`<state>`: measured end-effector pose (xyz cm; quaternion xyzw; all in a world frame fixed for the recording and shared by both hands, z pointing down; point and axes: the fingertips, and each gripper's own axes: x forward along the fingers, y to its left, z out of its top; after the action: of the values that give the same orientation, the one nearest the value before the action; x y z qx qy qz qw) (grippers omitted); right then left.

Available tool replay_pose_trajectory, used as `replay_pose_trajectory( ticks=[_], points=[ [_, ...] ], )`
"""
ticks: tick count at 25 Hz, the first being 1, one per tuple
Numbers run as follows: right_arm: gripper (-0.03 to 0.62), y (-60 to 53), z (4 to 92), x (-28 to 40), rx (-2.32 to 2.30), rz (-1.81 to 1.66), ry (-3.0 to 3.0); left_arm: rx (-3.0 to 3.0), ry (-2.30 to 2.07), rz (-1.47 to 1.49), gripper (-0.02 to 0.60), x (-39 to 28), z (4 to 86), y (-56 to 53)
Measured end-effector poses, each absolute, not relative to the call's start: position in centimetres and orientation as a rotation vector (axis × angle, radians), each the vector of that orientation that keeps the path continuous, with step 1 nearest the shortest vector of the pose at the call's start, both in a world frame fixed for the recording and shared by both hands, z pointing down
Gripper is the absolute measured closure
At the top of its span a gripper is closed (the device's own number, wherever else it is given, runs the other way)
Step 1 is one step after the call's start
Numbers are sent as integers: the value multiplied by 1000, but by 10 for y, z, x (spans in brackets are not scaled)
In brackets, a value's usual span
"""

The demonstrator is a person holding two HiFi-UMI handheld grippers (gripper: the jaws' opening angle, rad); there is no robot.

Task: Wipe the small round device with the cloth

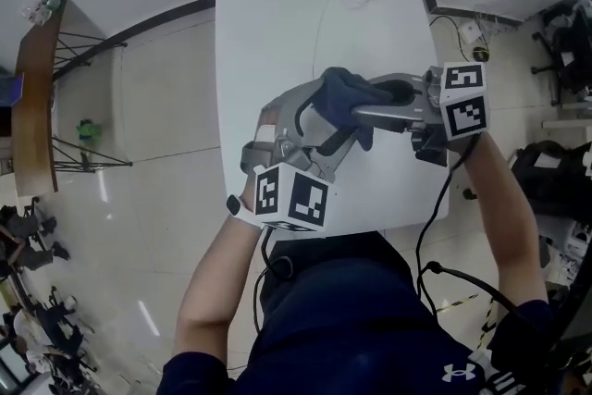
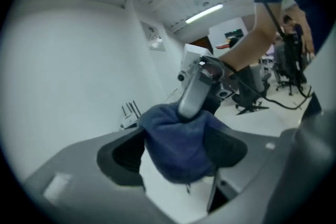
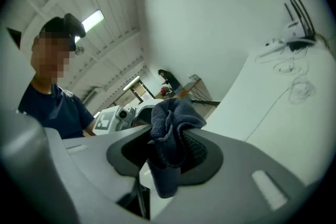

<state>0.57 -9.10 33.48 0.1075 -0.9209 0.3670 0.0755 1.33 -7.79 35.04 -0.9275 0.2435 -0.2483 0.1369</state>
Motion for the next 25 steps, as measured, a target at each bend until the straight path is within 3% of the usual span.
replay_pose_trajectory(
  ticks=[2, 5, 9, 13, 16, 20, 22, 25],
  points=[
    [455, -78, 328, -5, 254, 1244, -2779, -2580, 581, -734, 229, 17, 344, -66],
    [439, -66, 328, -13, 200, 1430, -2778, -2469, 489, -742, 294, 11, 344, -51],
    [354, -42, 338, -28, 163, 1526, -2761, -2455, 394, -762, 399, 5, 362, -28],
    [305, -25, 354, -30, 205, 1489, -2766, -2608, 410, -762, 441, -16, 379, -21],
    [304, -30, 372, -6, 471, 1318, -2746, -2664, 536, -803, 442, -49, 393, -39],
    [305, -45, 431, 51, 971, 700, -2469, -2705, 601, -885, 442, -74, 408, -72],
    [225, -43, 468, 56, 1000, 503, -2321, -2743, 551, -905, 442, -63, 414, -81],
    [211, -51, 504, 40, 1021, 371, -2221, -2814, 441, -923, 441, -32, 424, -85]
  ],
)
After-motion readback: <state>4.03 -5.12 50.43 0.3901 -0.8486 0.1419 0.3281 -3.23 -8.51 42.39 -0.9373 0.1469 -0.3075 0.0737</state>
